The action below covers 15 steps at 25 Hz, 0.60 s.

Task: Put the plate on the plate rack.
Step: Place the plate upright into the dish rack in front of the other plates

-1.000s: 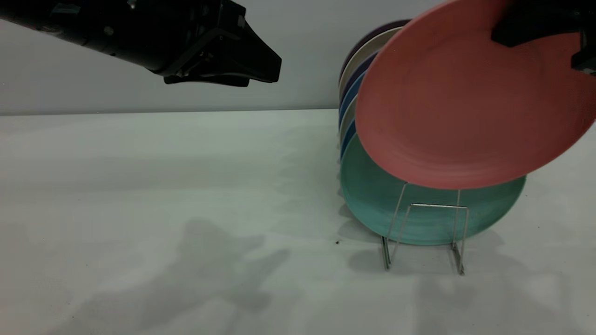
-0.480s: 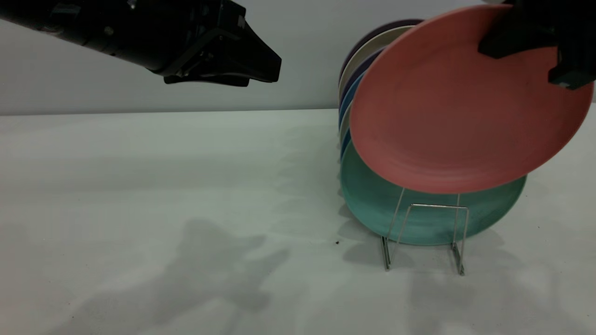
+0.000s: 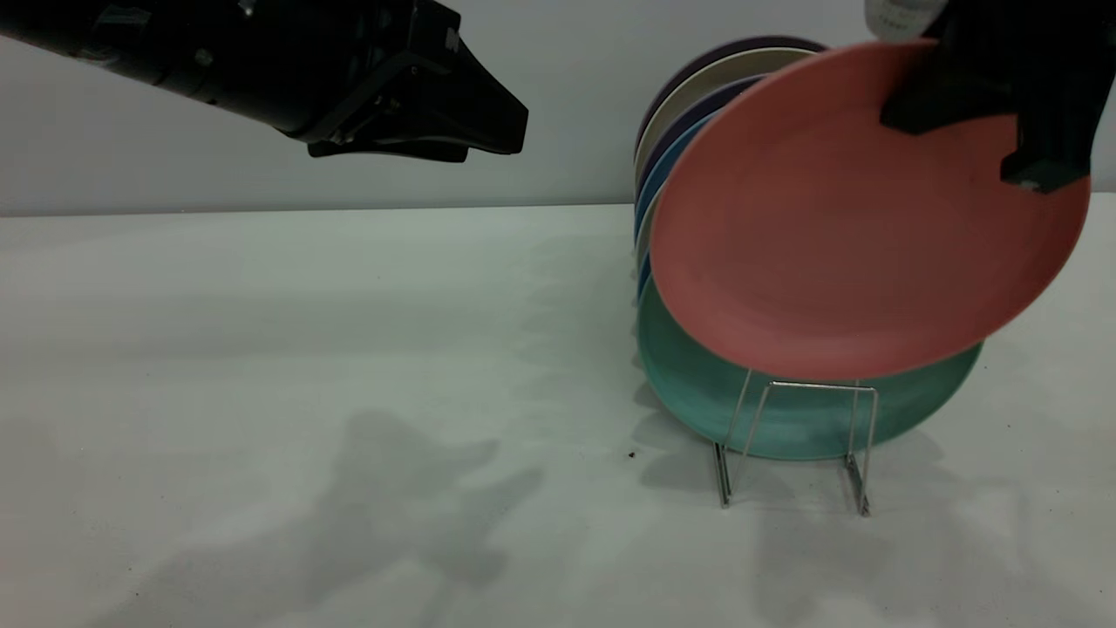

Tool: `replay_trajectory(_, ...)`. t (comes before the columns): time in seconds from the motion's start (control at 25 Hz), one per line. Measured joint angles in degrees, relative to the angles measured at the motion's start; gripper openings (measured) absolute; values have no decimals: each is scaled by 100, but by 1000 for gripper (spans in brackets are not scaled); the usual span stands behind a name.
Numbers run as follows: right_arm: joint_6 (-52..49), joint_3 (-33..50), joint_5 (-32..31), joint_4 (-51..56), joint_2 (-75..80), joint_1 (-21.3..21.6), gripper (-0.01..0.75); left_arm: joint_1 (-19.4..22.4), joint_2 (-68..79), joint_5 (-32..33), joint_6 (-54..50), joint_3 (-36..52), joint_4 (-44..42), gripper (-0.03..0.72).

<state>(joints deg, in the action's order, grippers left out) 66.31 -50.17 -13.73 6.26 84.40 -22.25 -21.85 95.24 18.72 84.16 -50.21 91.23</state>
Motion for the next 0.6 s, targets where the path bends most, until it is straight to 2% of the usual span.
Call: replay_trajectory(0.6,-19,-6,19,97,185,0,92,0,0,14,0,0,0,451)
